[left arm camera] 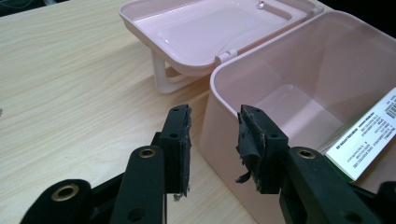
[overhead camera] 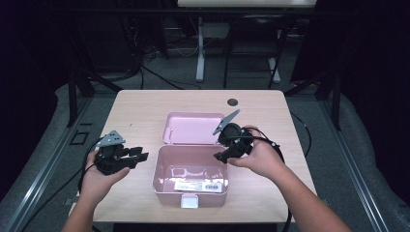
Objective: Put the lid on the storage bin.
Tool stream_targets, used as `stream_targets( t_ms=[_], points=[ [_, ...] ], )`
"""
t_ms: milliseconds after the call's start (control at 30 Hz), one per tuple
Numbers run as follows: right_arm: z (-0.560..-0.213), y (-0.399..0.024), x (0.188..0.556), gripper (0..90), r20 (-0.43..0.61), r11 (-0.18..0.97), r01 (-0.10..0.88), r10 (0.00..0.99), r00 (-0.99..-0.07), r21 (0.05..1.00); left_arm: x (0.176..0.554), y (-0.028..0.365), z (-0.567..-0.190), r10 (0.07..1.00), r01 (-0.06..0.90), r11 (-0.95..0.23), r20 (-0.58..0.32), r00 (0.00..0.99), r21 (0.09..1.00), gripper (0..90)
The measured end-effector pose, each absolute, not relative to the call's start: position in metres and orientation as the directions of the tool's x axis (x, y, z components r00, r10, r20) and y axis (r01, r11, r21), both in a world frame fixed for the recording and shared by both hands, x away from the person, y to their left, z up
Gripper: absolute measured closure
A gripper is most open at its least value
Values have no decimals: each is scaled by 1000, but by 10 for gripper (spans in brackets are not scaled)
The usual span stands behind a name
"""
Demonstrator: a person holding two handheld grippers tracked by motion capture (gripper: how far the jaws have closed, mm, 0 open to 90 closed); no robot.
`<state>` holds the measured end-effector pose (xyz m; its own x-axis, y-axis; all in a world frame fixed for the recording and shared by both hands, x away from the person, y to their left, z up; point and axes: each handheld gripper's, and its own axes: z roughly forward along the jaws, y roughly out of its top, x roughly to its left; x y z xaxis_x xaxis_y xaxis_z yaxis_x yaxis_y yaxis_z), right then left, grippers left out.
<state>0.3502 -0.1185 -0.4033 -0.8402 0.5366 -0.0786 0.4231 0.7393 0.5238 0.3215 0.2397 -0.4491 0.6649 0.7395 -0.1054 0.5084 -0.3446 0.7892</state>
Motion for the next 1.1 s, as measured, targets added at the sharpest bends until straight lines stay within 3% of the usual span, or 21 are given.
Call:
stream_targets(
  t_ms=[333,1100],
  points=[
    [-421,-135,352,477,-56,654,465,612,-789,597,321,238,-449,744,498,-328,-105,659,803,667],
    [-438,-151,364,482,-36,485,447,708,-706,752,319,229,-452,723,481,-330,-110,682,812,714]
  ],
)
